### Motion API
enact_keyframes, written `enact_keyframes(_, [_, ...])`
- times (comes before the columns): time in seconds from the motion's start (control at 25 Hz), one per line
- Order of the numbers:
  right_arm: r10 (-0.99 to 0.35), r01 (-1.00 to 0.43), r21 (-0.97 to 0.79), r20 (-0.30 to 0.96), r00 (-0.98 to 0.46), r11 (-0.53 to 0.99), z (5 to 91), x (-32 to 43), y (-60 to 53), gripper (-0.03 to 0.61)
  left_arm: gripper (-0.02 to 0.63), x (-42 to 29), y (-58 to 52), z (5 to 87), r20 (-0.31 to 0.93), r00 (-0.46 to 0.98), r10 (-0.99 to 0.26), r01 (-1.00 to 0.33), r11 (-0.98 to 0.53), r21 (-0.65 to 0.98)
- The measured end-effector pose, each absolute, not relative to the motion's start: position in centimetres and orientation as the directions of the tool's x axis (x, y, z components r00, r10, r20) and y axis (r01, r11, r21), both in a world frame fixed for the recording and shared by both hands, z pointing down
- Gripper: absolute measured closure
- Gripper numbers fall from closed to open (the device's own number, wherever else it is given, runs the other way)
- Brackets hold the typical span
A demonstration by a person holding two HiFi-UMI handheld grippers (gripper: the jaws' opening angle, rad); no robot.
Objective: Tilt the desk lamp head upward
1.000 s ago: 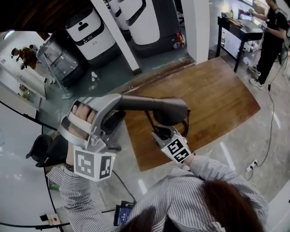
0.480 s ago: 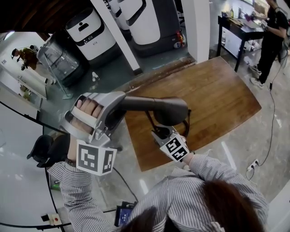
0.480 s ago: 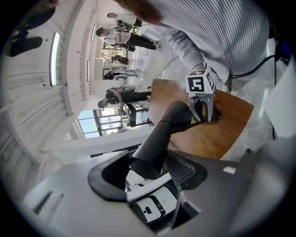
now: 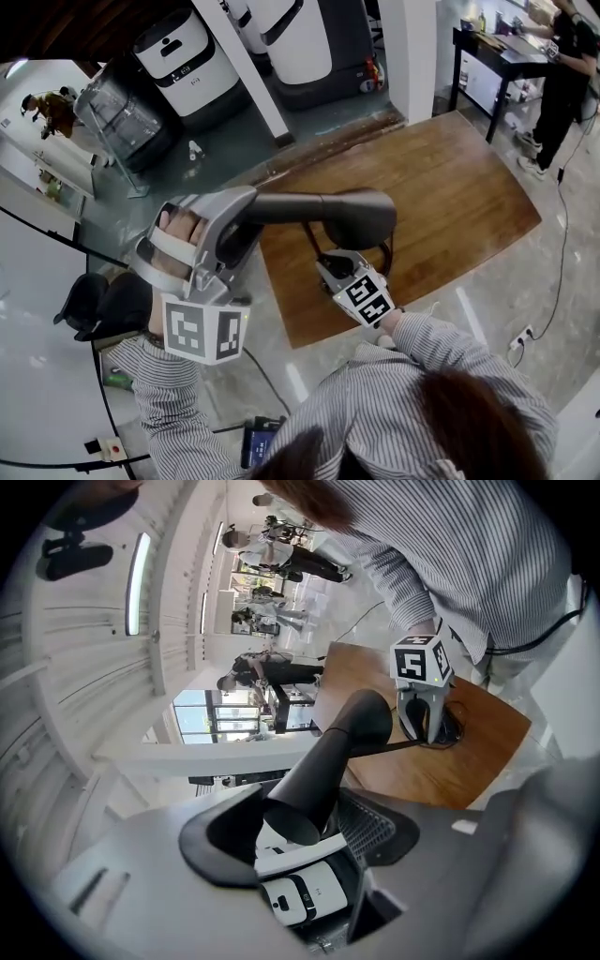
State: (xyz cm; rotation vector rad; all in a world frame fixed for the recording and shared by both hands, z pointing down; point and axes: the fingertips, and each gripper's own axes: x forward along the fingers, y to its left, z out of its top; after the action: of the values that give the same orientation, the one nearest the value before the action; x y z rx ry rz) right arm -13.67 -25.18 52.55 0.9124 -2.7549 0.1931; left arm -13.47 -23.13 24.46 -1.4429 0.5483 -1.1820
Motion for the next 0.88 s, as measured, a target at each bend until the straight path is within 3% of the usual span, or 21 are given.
enact_keyframes(0.36, [-0.57,-0.601,-0.054,0.259,-0.78,0.798,52.6,-13.6,-25.4,0.531,0.356,-14.3,-23.0,25.2,0.233,0.389,-0.891,0.093,-0.214,-0.972])
enact_keyframes(0.88, [-0.581,-0.608,-0.058,0.24,-0.778,0.791,52.6,-13.6,-25.4,0.531,0.357,-15.6,-22.0,27.0,-0.008,0.384,-0.923,-0.307,-0.119,-0.944])
